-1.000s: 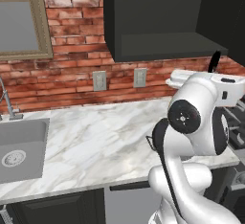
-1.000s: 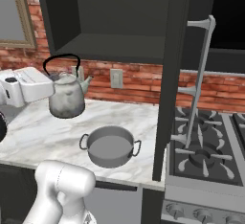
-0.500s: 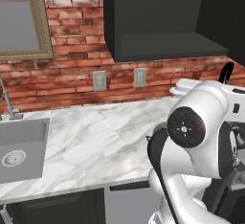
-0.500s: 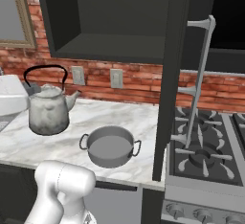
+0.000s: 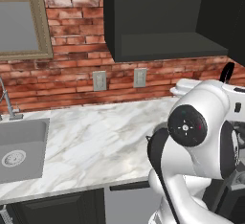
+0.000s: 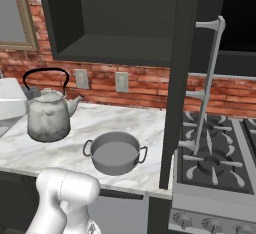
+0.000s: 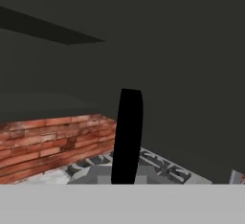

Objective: Pick the kettle from the cabinet and place it on a stove burner. Then pick the pot from the counter and place it on another stove burner. Finally, turn both burners on.

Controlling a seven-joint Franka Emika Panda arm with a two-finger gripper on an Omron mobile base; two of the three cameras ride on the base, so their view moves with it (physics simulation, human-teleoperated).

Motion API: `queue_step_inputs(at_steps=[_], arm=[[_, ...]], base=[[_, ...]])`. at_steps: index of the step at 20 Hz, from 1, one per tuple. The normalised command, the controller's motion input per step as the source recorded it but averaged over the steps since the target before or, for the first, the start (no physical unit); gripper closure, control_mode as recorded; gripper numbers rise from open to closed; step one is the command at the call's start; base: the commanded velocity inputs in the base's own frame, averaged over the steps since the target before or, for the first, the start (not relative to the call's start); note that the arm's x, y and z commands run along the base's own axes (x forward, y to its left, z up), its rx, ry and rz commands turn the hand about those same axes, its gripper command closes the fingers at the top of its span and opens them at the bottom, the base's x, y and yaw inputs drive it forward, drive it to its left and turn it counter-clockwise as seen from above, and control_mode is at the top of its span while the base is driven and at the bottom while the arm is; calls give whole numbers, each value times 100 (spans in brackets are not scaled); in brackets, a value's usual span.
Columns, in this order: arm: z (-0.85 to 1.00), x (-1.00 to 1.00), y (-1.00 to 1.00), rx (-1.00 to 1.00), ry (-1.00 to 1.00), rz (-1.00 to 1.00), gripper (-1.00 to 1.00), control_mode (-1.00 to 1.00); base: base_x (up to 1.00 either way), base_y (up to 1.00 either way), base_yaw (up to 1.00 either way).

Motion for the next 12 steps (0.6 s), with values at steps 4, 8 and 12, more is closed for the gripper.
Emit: queue_step_inputs(at_steps=[4,8,12], arm=[[0,-2,2,0,0,0,100,-100],[0,0,0,0,0,0,100,100],[0,0,0,0,0,0,100,100]], base=[[0,0,0],[-29,3,-2],[-45,3,-4]])
